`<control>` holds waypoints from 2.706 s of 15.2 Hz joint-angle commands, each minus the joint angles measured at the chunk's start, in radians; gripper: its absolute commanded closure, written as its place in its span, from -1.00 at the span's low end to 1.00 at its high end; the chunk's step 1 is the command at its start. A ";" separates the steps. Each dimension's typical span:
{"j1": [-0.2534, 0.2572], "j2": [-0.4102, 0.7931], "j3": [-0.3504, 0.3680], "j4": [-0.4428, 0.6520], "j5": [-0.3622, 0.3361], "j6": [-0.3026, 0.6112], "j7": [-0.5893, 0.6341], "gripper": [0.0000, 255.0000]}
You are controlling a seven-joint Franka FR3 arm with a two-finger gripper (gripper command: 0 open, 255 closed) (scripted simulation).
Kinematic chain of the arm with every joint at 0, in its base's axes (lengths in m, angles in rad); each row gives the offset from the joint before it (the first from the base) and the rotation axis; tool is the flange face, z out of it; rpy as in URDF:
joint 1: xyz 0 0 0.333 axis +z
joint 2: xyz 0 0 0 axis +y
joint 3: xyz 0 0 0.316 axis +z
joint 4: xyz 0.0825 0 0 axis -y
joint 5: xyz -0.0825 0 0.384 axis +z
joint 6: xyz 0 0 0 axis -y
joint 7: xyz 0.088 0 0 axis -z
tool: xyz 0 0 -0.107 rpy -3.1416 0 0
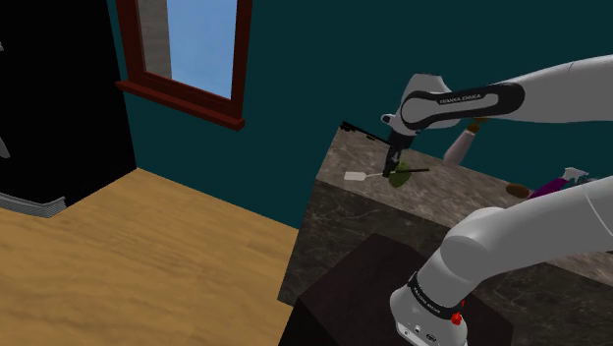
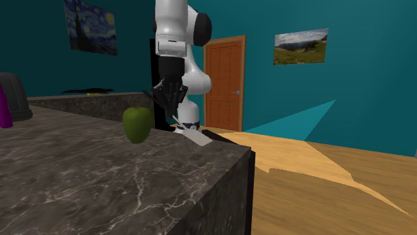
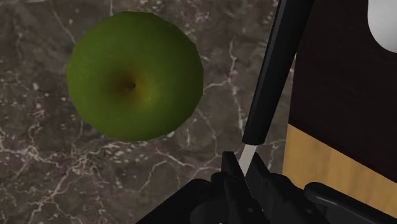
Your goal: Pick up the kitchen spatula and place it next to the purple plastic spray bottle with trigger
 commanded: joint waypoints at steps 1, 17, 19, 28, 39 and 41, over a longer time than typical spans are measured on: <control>0.000 -0.013 0.005 0.020 0.003 -0.033 -0.002 1.00; 0.008 -0.071 0.043 0.194 0.029 -0.265 -0.014 1.00; 0.009 -0.073 0.047 0.219 0.033 -0.292 -0.016 1.00; 0.015 -0.071 0.063 0.340 0.047 -0.411 -0.025 1.00; 0.022 -0.044 0.078 0.508 0.062 -0.552 -0.038 1.00; 0.024 -0.037 0.080 0.541 0.064 -0.578 -0.041 1.00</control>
